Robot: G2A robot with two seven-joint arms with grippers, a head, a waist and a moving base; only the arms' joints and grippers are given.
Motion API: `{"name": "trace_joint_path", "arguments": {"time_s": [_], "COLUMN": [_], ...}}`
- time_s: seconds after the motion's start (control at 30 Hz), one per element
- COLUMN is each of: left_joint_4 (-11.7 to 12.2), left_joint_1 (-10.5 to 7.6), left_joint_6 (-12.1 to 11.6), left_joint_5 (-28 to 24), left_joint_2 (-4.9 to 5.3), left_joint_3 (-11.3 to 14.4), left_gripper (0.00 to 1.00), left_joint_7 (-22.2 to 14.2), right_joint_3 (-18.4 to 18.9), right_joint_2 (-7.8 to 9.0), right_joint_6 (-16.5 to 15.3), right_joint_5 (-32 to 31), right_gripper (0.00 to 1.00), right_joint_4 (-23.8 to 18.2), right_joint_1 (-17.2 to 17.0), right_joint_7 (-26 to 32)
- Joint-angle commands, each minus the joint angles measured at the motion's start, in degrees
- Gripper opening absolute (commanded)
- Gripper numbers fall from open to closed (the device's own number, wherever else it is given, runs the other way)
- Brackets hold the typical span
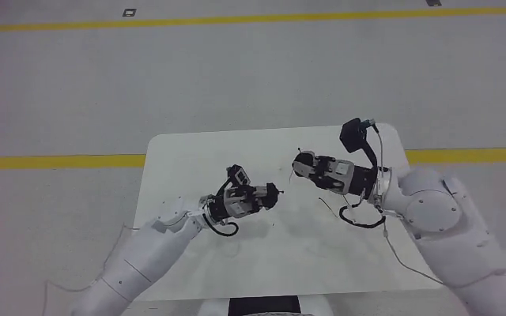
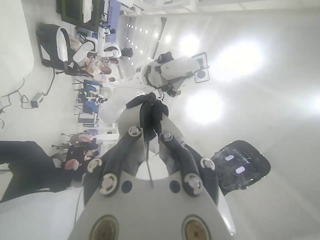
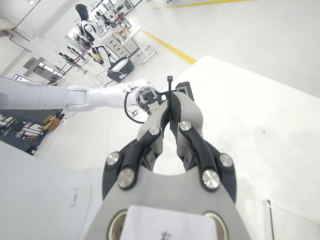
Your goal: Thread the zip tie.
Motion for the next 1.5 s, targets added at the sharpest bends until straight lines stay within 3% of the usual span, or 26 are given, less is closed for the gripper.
{"name": "trace_joint_path", "arguments": {"time_s": [0.0, 0.67, 1.47], "left_joint_4": [-0.06, 0.55, 0.55], "left_joint_1": [0.11, 0.29, 0.29], "left_joint_6": [0.42, 1.67, 1.67], "left_joint_5": [-0.90, -2.26, -2.26], "left_joint_2": [-0.08, -0.31, -0.31], "left_joint_3": [-0.01, -0.52, -0.52], "left_gripper": [0.00, 0.00, 0.00], "left_joint_7": [-0.48, -1.50, -1.50], "right_joint_3": [-0.42, -2.39, -2.14], "right_joint_2": [0.02, 0.27, 0.36], "right_joint_6": [0.00, 0.00, 0.00], "right_joint_5": [-1.13, -3.73, -4.89], "right_gripper": [0.00, 0.00, 0.00], "right_joint_4": [-0.37, -2.03, -3.46], "right_joint_1": [0.11, 0.22, -0.93], "right_joint_7": [-0.11, -3.25, -1.32]}}
